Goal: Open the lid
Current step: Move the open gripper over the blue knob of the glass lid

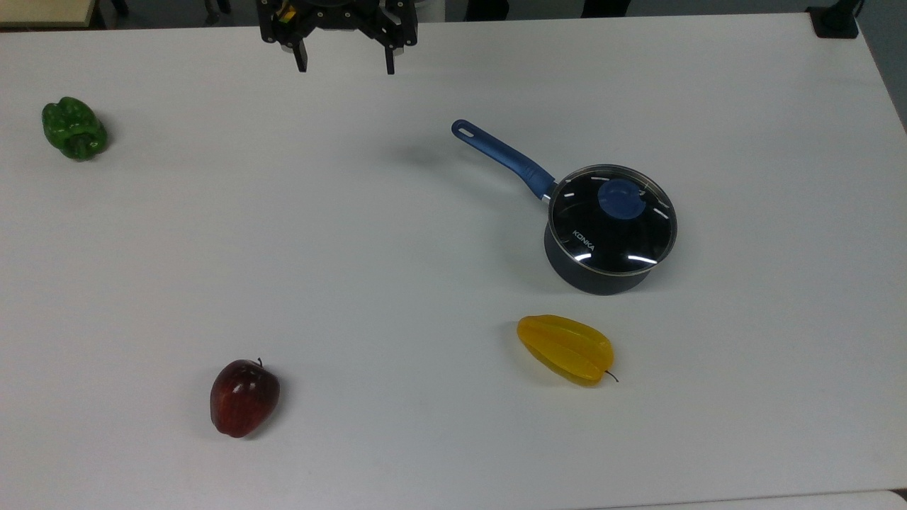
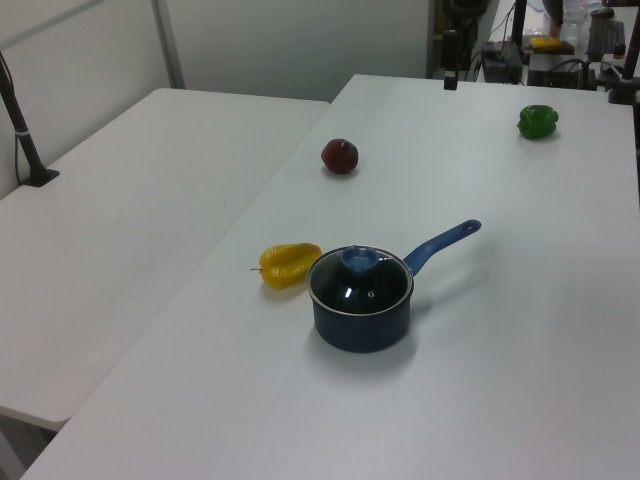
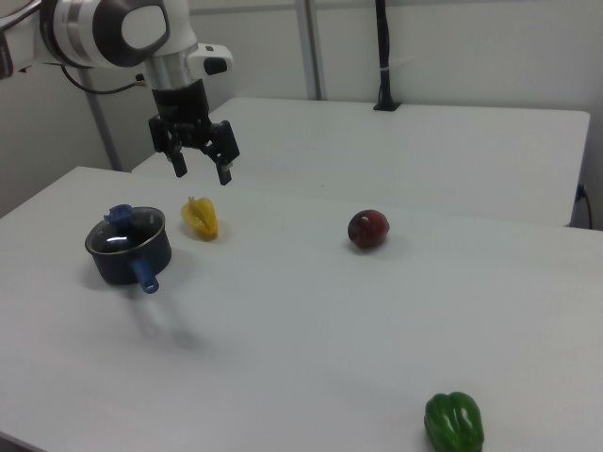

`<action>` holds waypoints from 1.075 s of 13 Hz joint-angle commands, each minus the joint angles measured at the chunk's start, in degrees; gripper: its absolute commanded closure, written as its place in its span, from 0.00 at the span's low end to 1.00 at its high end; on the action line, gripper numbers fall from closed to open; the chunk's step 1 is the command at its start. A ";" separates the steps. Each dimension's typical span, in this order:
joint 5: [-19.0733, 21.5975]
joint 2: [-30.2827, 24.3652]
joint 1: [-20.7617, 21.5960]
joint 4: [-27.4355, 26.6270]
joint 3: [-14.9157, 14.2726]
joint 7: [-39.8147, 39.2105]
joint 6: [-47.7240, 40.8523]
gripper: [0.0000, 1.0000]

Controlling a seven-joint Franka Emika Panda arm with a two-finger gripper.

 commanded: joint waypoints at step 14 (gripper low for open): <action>-0.73 3.53 11.63 -2.45 11.16 -0.85 13.22 0.00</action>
